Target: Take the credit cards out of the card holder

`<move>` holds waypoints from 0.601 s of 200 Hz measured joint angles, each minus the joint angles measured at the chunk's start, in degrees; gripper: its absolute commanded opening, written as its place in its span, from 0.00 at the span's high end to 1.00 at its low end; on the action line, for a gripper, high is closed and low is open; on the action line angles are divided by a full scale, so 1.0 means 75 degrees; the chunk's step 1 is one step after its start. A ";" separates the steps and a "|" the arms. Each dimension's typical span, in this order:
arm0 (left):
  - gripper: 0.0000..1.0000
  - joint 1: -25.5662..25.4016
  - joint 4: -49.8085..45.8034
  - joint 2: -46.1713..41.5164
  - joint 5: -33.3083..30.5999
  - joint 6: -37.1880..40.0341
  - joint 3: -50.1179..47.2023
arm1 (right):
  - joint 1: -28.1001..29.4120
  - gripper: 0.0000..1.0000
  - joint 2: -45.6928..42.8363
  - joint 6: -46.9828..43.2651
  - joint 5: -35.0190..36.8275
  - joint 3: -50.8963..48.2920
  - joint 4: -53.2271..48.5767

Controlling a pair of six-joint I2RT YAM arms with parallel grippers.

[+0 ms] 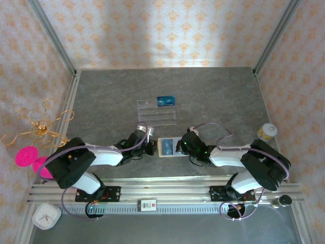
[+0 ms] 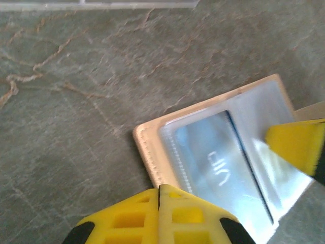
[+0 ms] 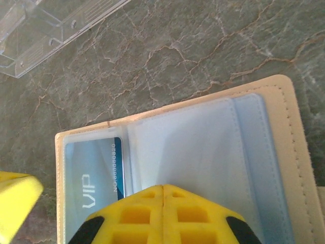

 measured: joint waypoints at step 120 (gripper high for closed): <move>1.00 -0.0769 -0.0420 0.0595 -0.0385 0.0254 0.0714 | -0.0385 0.80 0.0294 -0.1180 -0.1749 0.0437 -0.0023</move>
